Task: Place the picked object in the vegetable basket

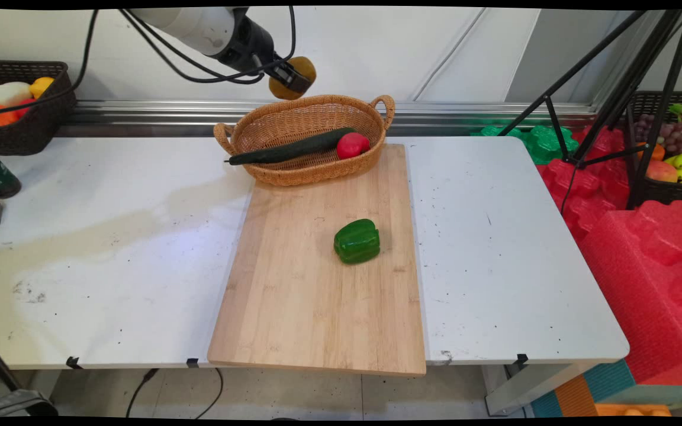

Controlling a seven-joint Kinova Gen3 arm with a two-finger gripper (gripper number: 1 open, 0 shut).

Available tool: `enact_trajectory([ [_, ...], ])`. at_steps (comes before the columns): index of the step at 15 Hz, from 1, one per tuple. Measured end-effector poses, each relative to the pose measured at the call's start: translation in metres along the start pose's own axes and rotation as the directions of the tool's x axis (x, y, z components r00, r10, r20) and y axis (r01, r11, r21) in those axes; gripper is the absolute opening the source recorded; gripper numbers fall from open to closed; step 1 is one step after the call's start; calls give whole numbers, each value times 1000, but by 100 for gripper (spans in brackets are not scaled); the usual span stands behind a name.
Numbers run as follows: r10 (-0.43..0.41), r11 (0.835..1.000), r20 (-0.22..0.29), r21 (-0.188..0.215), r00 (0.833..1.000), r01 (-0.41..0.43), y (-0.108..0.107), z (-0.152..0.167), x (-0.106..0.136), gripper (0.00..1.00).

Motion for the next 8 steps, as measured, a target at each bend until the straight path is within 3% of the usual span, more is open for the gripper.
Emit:
enact_trajectory([
  [8, 17, 998, 110, 59, 994, -24, -35, 63, -4, 0],
])
